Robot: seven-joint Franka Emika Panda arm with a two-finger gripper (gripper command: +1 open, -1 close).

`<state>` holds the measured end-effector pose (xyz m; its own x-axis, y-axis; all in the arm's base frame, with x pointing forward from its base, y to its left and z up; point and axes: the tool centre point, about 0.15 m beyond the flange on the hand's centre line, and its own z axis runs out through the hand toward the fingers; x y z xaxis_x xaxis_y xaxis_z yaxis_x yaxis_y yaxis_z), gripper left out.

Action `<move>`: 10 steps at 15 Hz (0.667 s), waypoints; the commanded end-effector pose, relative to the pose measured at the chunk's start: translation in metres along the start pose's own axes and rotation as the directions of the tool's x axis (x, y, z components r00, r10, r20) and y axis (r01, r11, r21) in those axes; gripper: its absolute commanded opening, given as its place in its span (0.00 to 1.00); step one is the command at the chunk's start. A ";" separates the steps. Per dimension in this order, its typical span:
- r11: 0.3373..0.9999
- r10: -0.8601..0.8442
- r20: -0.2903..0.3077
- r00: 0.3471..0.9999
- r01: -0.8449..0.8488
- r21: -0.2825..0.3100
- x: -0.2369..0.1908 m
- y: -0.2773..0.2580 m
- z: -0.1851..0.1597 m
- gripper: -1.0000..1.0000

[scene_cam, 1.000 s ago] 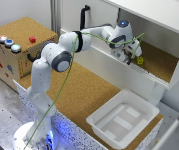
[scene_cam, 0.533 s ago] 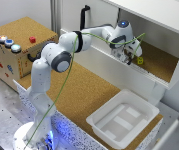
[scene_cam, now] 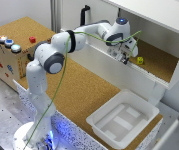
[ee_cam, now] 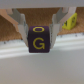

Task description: Move to the box and place the purple object

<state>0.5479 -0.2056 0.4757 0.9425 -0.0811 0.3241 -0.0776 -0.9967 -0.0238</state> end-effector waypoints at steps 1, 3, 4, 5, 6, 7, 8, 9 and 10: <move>0.999 -0.032 0.010 0.999 0.032 -0.001 -0.083 0.024 0.009 0.00; 0.998 -0.018 0.091 0.996 0.023 -0.055 -0.105 0.046 0.029 0.00; 0.997 -0.015 0.124 0.992 0.024 -0.077 -0.114 0.057 0.037 0.00; 0.993 -0.009 0.158 0.987 0.026 -0.111 -0.124 0.070 0.046 0.00; 0.990 -0.009 0.191 0.981 0.035 -0.135 -0.133 0.083 0.055 0.00; 0.982 -0.013 0.227 0.974 0.055 -0.179 -0.143 0.096 0.064 0.00; 0.978 -0.007 0.260 0.966 0.061 -0.198 -0.151 0.111 0.073 0.00; 0.976 0.004 0.284 0.959 0.058 -0.211 -0.156 0.126 0.081 0.00; 0.976 0.022 0.302 0.953 0.045 -0.213 -0.159 0.140 0.088 0.00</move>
<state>0.4343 -0.2777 0.3911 0.9921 -0.0832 0.0942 -0.0932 -0.9899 0.1071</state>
